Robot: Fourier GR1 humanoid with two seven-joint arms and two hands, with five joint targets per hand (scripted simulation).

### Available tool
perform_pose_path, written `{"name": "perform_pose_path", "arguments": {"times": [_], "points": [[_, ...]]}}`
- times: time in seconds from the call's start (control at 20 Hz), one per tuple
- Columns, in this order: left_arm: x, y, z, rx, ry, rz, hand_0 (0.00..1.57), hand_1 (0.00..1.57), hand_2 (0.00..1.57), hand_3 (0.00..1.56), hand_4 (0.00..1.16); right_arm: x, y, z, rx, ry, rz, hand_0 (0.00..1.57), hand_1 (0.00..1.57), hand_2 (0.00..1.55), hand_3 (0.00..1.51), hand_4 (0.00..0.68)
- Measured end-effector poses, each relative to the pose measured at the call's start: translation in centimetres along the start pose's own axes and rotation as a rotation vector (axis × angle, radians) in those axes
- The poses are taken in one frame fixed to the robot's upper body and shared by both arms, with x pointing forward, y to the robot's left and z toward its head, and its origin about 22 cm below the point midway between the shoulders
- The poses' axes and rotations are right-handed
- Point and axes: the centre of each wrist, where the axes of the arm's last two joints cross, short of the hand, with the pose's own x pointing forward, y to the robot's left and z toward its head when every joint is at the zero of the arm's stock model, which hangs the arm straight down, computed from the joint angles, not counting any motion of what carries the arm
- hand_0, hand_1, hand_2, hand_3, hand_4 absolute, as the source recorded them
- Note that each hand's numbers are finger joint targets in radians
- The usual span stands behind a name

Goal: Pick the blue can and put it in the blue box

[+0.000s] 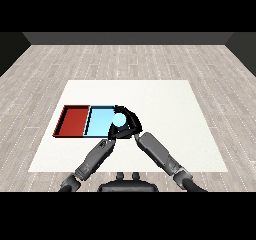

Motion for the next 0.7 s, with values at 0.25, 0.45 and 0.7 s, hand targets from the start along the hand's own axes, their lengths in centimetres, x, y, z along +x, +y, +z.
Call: {"name": "perform_pose_path", "arguments": {"times": [0.25, 0.45, 0.7], "points": [[-0.2, 0.3, -0.1, 0.004, 0.001, -0.015, 1.57, 1.57, 1.57, 1.50, 1.14, 0.1, 0.0, 0.1, -0.001, -0.008, -0.006, 0.00, 0.00, 0.00, 0.00, 0.000], [-0.1, 0.4, -0.1, 0.005, -0.001, -0.032, 1.57, 1.57, 1.57, 1.51, 1.13, 0.6, -1.7, 0.4, -0.016, -0.003, -0.028, 0.00, 0.00, 0.00, 0.00, 0.000], [-0.5, 0.4, -0.4, 0.018, -0.007, -0.069, 1.57, 1.57, 1.57, 1.50, 1.13, 1.4, -3.1, 1.5, -0.034, -0.018, -0.043, 0.00, 0.00, 0.00, 0.00, 0.000]]}}
